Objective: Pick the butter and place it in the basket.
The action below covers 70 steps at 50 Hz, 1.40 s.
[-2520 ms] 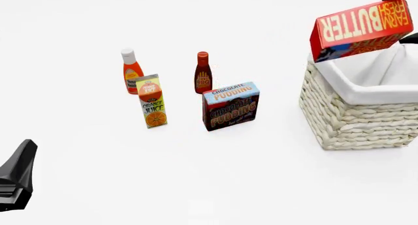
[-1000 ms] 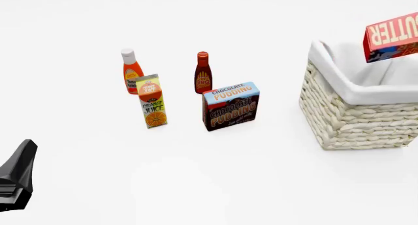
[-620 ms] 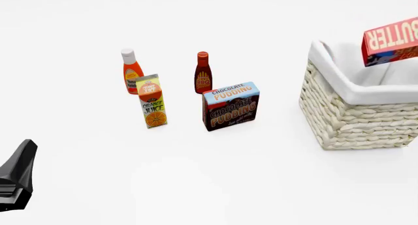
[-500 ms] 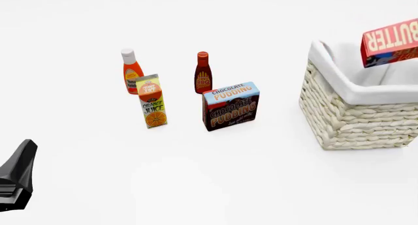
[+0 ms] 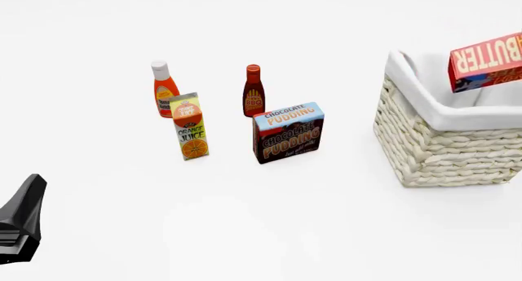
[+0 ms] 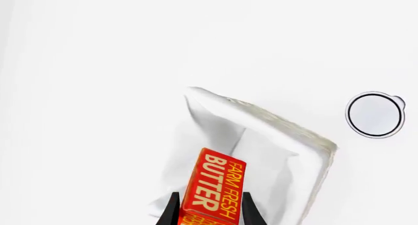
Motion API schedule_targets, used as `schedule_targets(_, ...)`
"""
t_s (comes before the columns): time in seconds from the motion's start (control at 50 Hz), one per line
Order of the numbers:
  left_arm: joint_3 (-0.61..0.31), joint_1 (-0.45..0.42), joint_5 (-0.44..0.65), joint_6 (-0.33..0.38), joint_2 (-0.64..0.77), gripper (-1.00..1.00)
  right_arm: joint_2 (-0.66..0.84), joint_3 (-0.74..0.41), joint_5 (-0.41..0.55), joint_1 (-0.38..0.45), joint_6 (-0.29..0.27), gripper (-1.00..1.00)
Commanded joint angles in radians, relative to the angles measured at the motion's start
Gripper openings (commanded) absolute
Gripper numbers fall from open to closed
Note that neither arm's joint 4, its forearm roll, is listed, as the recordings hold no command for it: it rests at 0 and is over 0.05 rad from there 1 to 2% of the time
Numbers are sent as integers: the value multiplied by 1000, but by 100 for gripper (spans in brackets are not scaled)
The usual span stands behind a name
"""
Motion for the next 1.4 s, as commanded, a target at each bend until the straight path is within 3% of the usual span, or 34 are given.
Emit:
schedule_targets(0.02, 0, 0, 0, 0, 0, 100, -7, 9, -21, 0, 11, -100)
schedule_targets(0.94, 0, 0, 0, 0, 0, 100, 37, 26, -51, 11, -18, -100)
schedule_targets(1.0, 0, 0, 0, 0, 0, 100, 29, 39, -68, 12, -3, -100)
schedule_targets(1.04, 0, 0, 0, 0, 0, 100, 33, 68, -94, 47, 51, -100)
schedule_targets(1.06, 0, 0, 0, 0, 0, 100, 40, 55, -85, 47, 33, 100)
schedule_targets(1.4, 0, 0, 0, 0, 0, 100, 31, 58, -98, 107, 63, 100)
